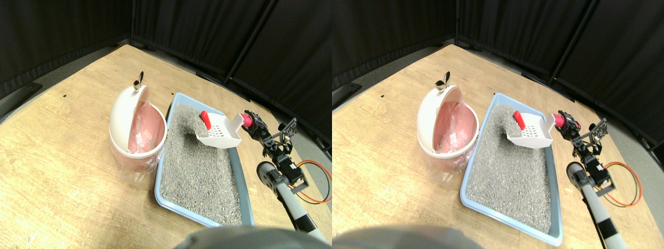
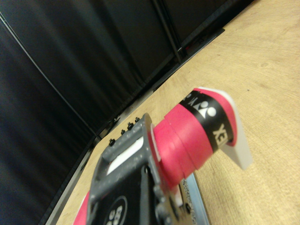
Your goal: Scoop (unimanual)
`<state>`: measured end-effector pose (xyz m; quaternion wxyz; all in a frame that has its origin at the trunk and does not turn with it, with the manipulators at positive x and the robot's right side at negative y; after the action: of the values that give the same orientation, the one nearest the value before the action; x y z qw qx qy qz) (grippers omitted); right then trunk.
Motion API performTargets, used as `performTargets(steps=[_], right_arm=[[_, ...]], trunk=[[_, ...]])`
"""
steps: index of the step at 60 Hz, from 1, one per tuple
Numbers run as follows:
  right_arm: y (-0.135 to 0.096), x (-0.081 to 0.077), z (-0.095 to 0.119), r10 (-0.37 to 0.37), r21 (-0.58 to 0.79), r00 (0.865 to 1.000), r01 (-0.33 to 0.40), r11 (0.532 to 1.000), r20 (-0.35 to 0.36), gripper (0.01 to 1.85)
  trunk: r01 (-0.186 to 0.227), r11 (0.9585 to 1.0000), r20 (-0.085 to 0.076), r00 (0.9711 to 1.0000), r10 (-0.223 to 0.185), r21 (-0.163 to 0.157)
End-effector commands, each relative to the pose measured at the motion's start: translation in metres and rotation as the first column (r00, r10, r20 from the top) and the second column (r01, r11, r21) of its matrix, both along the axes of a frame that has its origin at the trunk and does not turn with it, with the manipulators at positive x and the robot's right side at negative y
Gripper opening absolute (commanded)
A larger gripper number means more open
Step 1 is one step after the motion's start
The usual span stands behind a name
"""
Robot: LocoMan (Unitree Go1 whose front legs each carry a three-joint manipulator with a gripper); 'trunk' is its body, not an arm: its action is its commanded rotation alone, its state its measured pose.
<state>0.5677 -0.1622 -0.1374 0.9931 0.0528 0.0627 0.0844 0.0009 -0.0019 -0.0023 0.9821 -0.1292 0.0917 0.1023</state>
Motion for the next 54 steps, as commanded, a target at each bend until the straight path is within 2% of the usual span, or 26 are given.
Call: performTargets(steps=[1,15,21,33,35,44,48,54], right_arm=[[0.002,0.001,0.008,-0.028,0.140,0.999,0.023,0.990,0.039,0.05],[0.000,-0.006,-0.001,-0.046,0.237,0.995,0.025,0.971,0.084,0.05],[0.001,-0.010,-0.005,-0.088,0.324,0.992,0.053,0.945,0.092,0.05],[0.000,-0.013,-0.015,-0.091,0.444,0.987,0.024,0.896,0.130,0.05],[0.000,-0.014,-0.016,-0.110,0.492,0.987,0.037,0.870,0.121,0.05],[-0.003,-0.016,-0.016,-0.099,0.508,0.982,0.003,0.861,0.161,0.05],[-0.006,-0.017,-0.016,-0.098,0.547,0.982,-0.008,0.837,0.164,0.05],[-0.008,-0.019,-0.011,-0.091,0.535,0.980,-0.019,0.845,0.179,0.05]], trunk=[[-0.008,1.0000,0.012,0.9999,0.008,-0.005],[-0.003,1.0000,0.018,0.9998,0.003,0.000],[-0.001,1.0000,0.021,0.9998,0.001,0.002],[0.005,1.0000,0.026,0.9997,-0.005,0.005],[0.005,1.0000,0.026,0.9997,-0.005,0.005],[0.013,0.9999,0.028,0.9995,-0.014,0.008],[0.016,0.9998,0.029,0.9994,-0.016,0.009],[0.018,0.9998,0.032,0.9993,-0.018,0.009]])
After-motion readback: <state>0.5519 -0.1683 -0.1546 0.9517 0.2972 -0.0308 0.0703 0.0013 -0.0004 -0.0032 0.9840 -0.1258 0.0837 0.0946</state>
